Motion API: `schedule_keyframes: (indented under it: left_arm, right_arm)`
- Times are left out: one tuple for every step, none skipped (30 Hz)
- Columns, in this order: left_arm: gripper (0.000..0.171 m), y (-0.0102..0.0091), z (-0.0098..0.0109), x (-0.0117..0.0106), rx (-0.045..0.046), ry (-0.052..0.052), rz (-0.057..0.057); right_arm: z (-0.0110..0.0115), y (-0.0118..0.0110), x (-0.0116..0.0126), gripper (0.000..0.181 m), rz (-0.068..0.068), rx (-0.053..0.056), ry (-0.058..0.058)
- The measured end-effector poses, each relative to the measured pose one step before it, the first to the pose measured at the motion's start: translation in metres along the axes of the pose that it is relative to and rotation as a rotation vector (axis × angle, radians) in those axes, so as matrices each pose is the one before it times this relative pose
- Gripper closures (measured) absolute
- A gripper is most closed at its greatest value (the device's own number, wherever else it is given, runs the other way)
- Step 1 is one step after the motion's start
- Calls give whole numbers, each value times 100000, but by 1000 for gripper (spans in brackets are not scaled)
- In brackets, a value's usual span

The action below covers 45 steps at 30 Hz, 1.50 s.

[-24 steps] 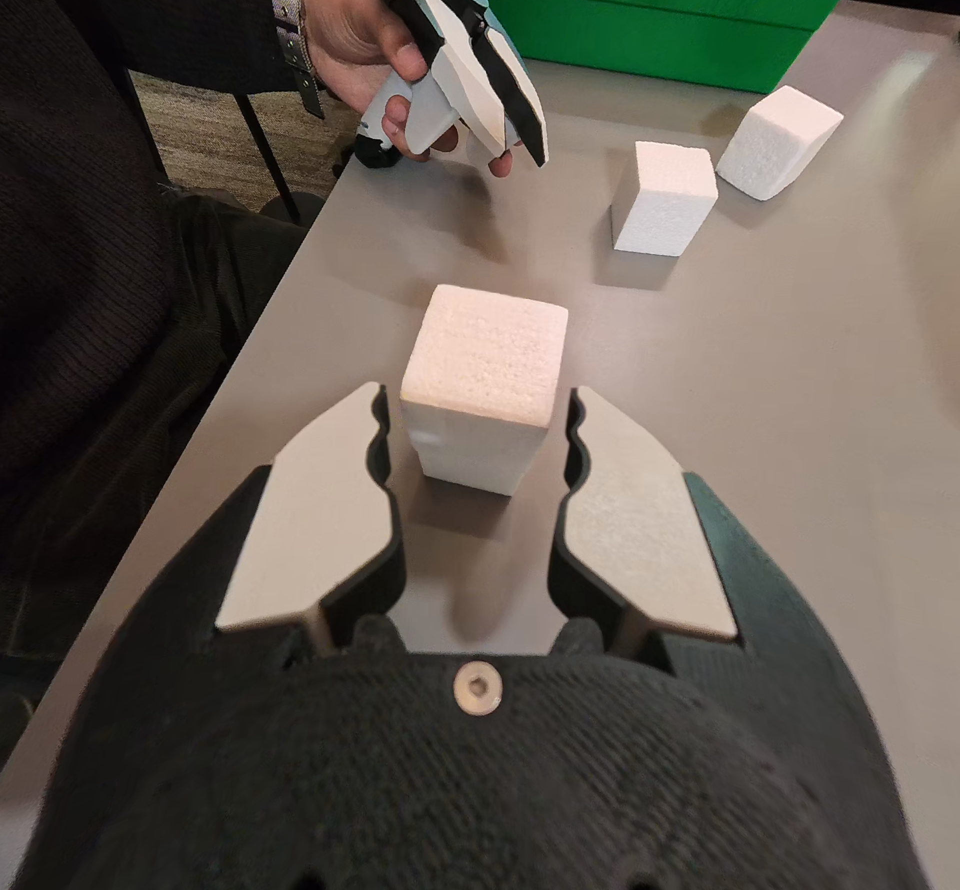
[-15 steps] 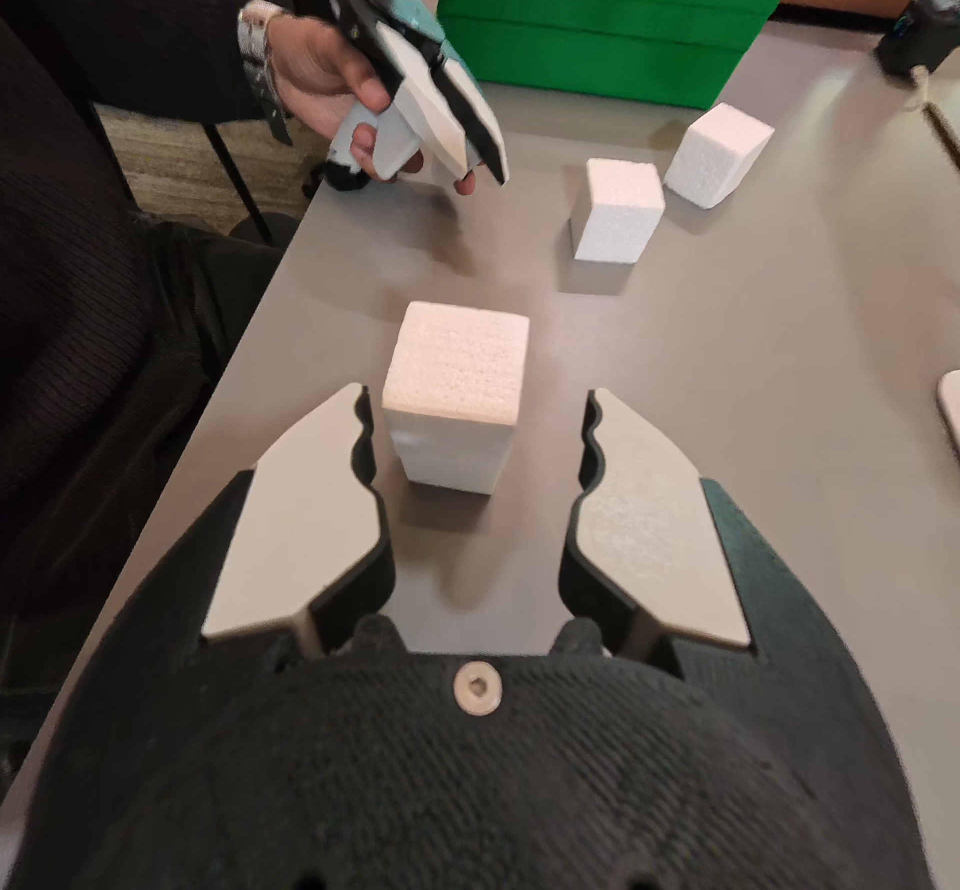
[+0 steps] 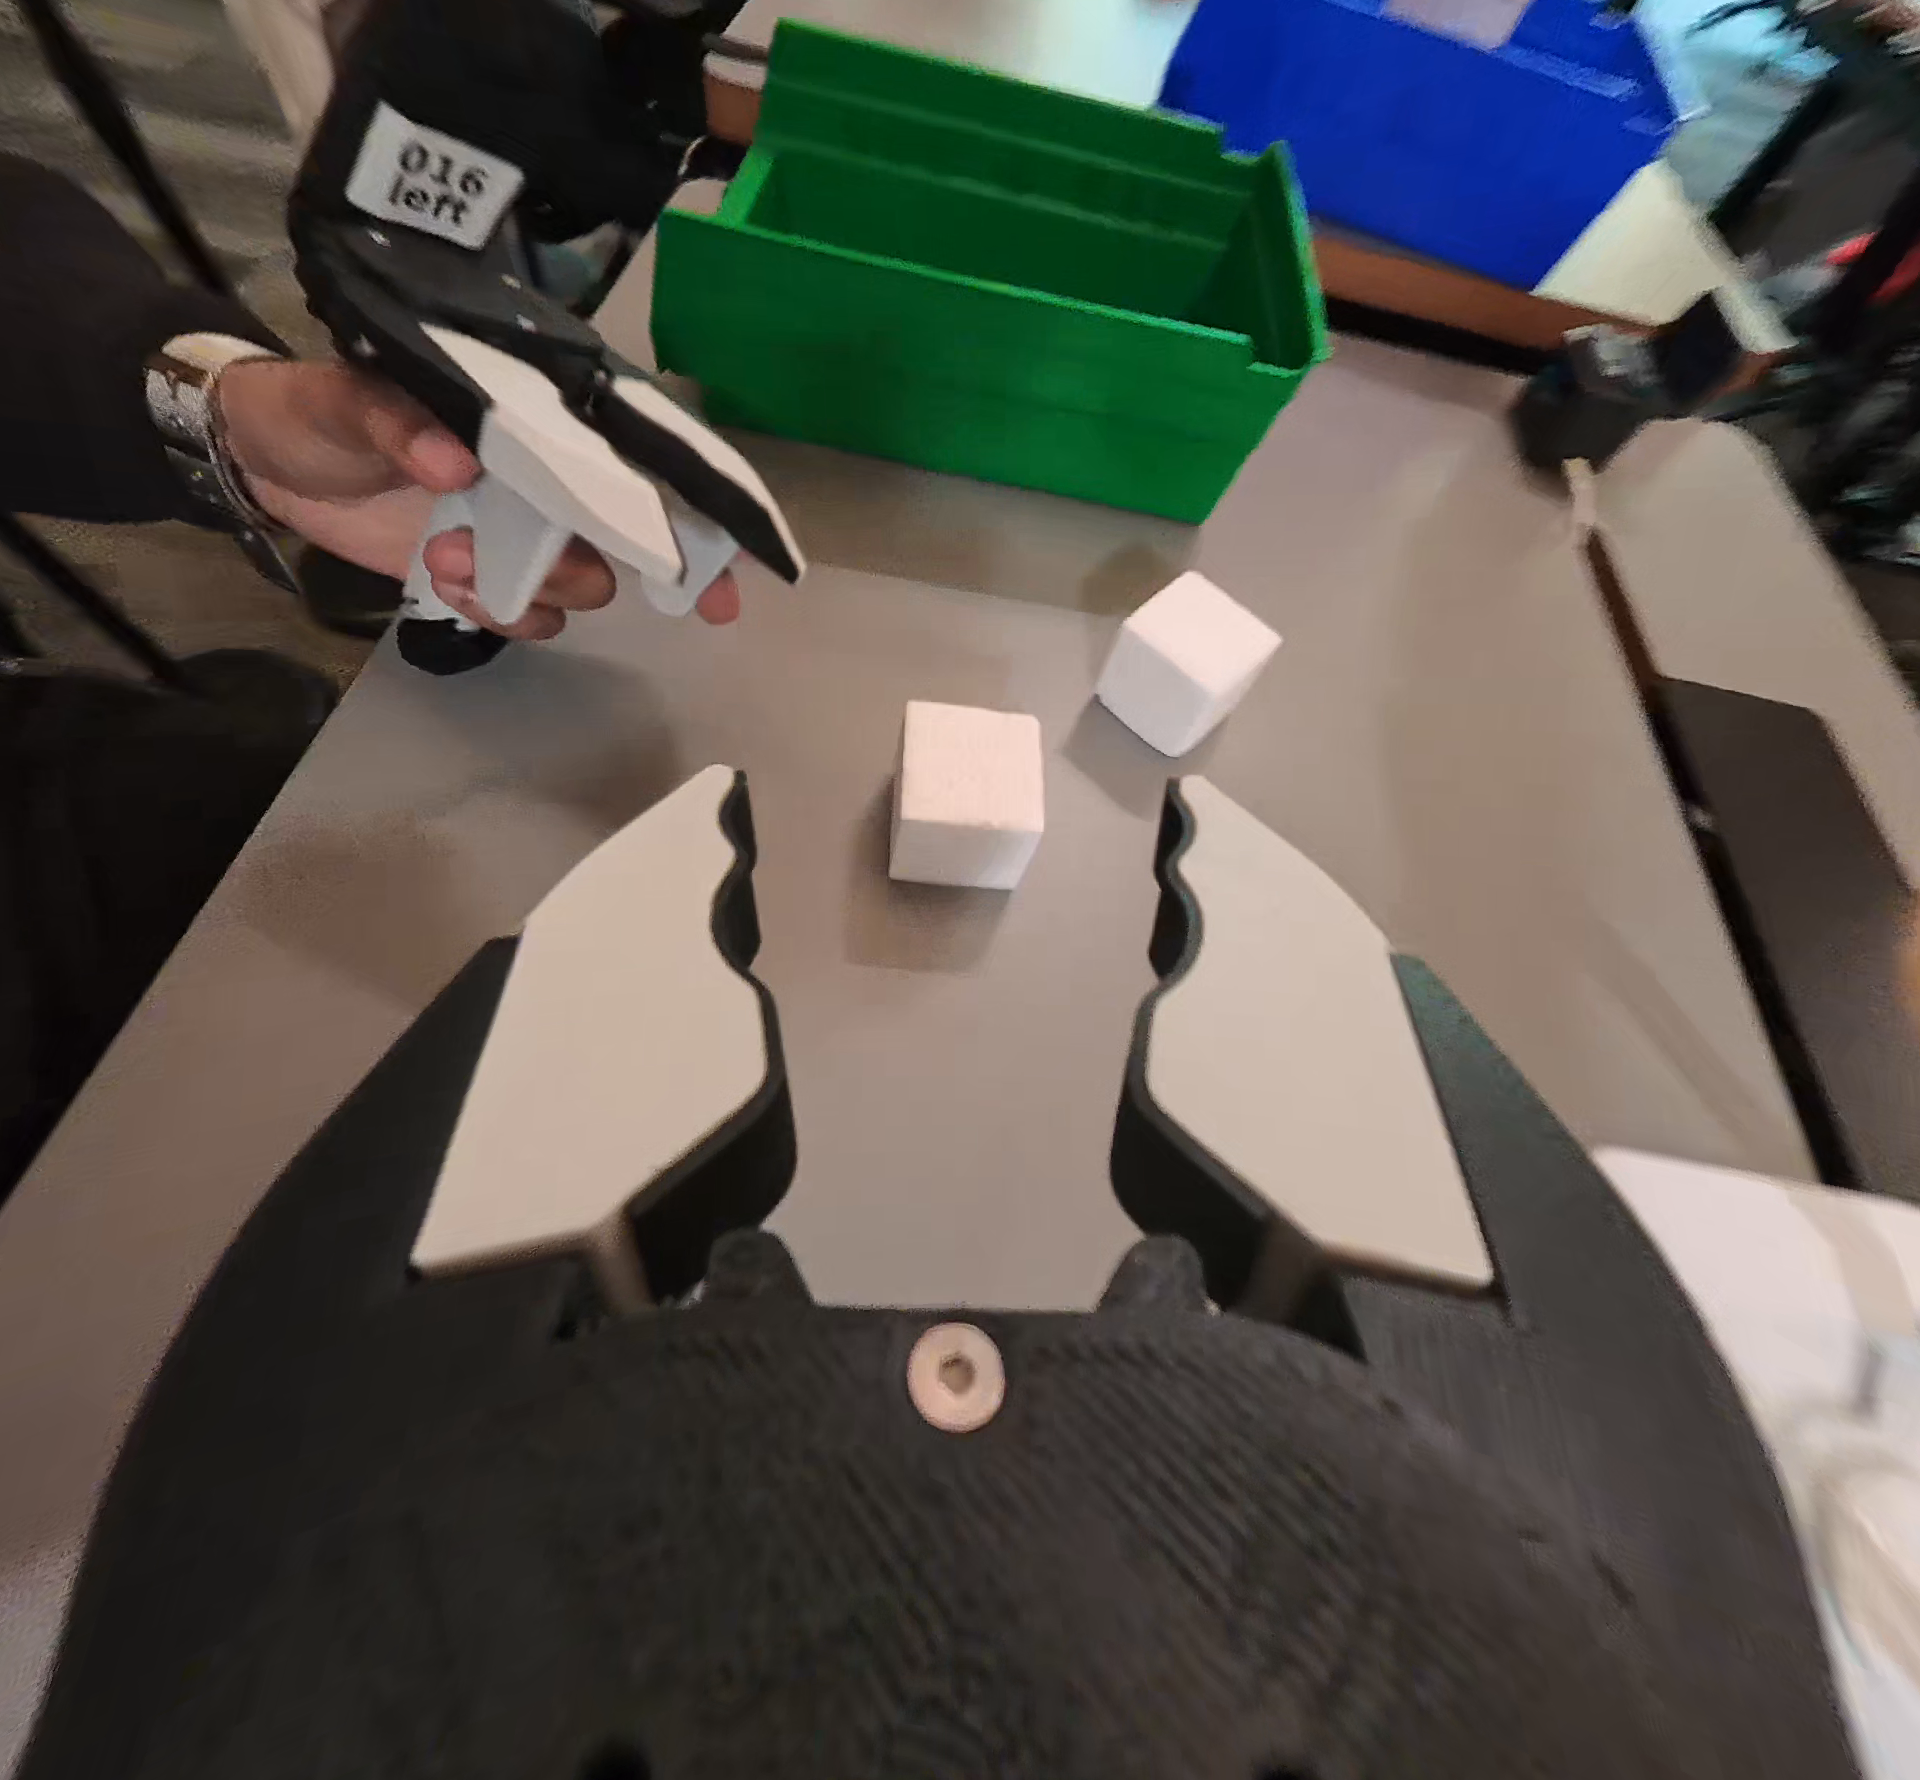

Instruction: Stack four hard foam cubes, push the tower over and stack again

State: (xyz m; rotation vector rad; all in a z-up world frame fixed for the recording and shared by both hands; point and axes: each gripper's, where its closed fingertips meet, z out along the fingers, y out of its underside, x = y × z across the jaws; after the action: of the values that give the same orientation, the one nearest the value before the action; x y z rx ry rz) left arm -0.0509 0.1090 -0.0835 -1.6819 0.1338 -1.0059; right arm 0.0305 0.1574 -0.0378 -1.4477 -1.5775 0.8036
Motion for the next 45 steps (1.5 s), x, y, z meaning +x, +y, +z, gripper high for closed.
schedule_keyframes:
  left_arm:
    - [125, -606, -298, -433, 3278, -1778, -547]
    - [125, -536, -252, -536, 2661, -2011, -1040]
    - [125, -402, -175, -443, 1940, -922, -1815]
    - [125, -290, -64, -180, 1372, 1593, -2074]
    - [126, -46, 78, -92, -177, 2730, -1750]
    - [127, 185, 181, -230, -1879, 1961, -968]
    - [127, 175, 198, -386, -1740, 359, -79]
    - [127, 59, 126, -405, -755, -684, 552]
    - [127, -7, 56, -345, -86, -1195, 681]
    - [127, -58, -18, -206, 291, -883, 456]
    - [128, -103, -31, -45, 498, -147, -82]
    - [128, -118, -36, 43, 515, 302, -512]
    - [128, -81, -8, 36, 306, 310, -687]
    - [128, -9, 20, -16, -97, 116, -669]
    - [128, 20, 0, -15, -385, 147, -543]
    - [128, -17, -18, 34, -237, 351, -460]
    - [128, -91, -62, 44, 36, 146, -250]
    - [128, -166, -100, 36, 289, -83, 83]
    - [128, -220, -134, 43, 615, -185, 345]
    - [129, -175, -108, 4, 740, -330, 338]
    - [130, -83, -69, -36, 540, -470, -20]
    - [130, 79, 8, -39, 105, -274, -578]
    - [131, 203, 85, -4, -351, 24, -1042]
    - [131, 335, 147, 57, -894, 375, -1166]
    - [131, 430, 181, 114, -1332, 626, -900]
    - [131, 475, 205, 150, -1566, 544, -464]
    - [131, 443, 203, 182, -1433, 424, -43]
    - [132, 376, 193, 241, -1227, 581, 323]
    - [133, 301, 179, 274, -1092, 577, 696]
    - [133, 248, 163, 248, -1057, 407, 1107]
    - [133, 231, 135, 216, -986, 194, 1570]
    - [134, 196, 115, 149, -996, -63, 1982]
    - [134, 205, 104, 57, -1050, -375, 2228]
    - [134, 169, 111, 8, -961, -498, 2168]
    - [135, 142, 110, -24, -789, -450, 1761]
    - [135, 107, 117, -36, -715, -246, 1096]
    - [135, 26, 99, -18, -375, 1, 458]
    - [135, -67, 59, 5, 67, 258, -16]
    - [135, -102, 16, -31, 247, 206, -445]
    - [135, -103, -4, -54, 340, 186, -737]
    - [135, -84, -9, -59, 349, 201, -940]
    - [135, -74, -19, -68, 394, 152, -1064]
    - [135, -47, -3, -46, 321, 180, -1138]
    - [135, 4, 5, -1, 128, 364, -1103]
    - [135, 16, 15, 21, -9, 405, -930]
  right_arm:
    - [1524, 330, 522, 106, 1512, -2462, -4407]
    - [1418, 535, 627, 106, 2152, -3758, -3782]
    - [1324, 710, 543, 106, 2082, -4994, -3879]
    - [1240, 858, 481, 104, 2021, -6478, -3330]
    - [1146, 940, 402, 104, 1120, -7332, -2757]
    - [1088, 923, 233, 107, -684, -7425, -2077]
    - [1068, 696, 55, 107, -1977, -5976, -962]
    - [1003, 390, -37, 106, -2370, -4210, 207]
    - [898, 181, -87, 106, -2313, -3251, 663]
    - [780, -32, -147, 106, -1986, -2172, 665]
    - [669, -141, -195, 105, -1525, -1313, 303]
    - [561, -146, -232, 106, -765, -1027, -232]
    - [466, 92, -5, 113, -289, -2459, 821]
    - [262, 106, 18, 123, -1090, -2703, 829]
    - [-128, -254, -35, 124, -1970, -118, 700]
    - [-671, -562, 216, 124, -2543, 1692, 2466]
    - [-1305, -1083, 566, 124, -1493, 4904, 4837]
    - [-1910, -1594, 668, 124, 661, 7918, 5176]
    - [-2349, -1925, 599, 124, 2240, 9352, 4647]
    - [-2607, -1934, 446, 124, 2134, 8738, 4489]
    - [-2674, -1630, 217, 124, 737, 6782, 4380]
    - [-2615, -1240, -26, 124, -343, 5198, 4009]
    - [-2488, -775, -170, 124, -1167, 3547, 3694]
    - [-2249, -155, -289, 124, -2300, 686, 2928]
    - [-2003, 484, -532, 124, -2898, -2416, 1062]
    - [-1752, 963, -638, 124, -2497, -4362, 227]
    - [-1527, 1303, -626, 124, -1301, -5334, 118]
    - [-1279, 1298, -911, 124, 205, -4265, -1789]
    - [-980, 1106, -1028, 124, 1850, -2355, -2551]
    - [-702, 973, -1034, 124, 2837, -1617, -3123]
    - [-440, 893, -1043, 124, 3333, -1705, -3833]
    - [-210, 865, -813, 124, 3094, -2392, -3056]
    - [-19, 698, -657, 124, 2148, -2156, -2394]
    - [157, 533, -642, 124, 1437, -1725, -2400]
    - [289, 379, -557, 124, 834, -1493, -2066]
    - [366, 290, -483, 124, -234, -1521, -1588]
    - [416, 289, -501, 124, -1100, -1987, -1821]
    - [429, 290, -454, 124, -1095, -2370, -1797]
    - [402, 294, -371, 124, -514, -2624, -1791]
    - [362, 303, -274, 124, 59, -2650, -1646]
    - [308, 238, -247, 124, 299, -2139, -1826]
    - [237, 198, -154, 124, 385, -1619, -1313]
    - [136, 183, -24, 124, 255, -1523, -634]
    - [40, 71, 64, 124, 173, -651, -65]
    - [-38, -20, 134, 124, 308, 80, 261]
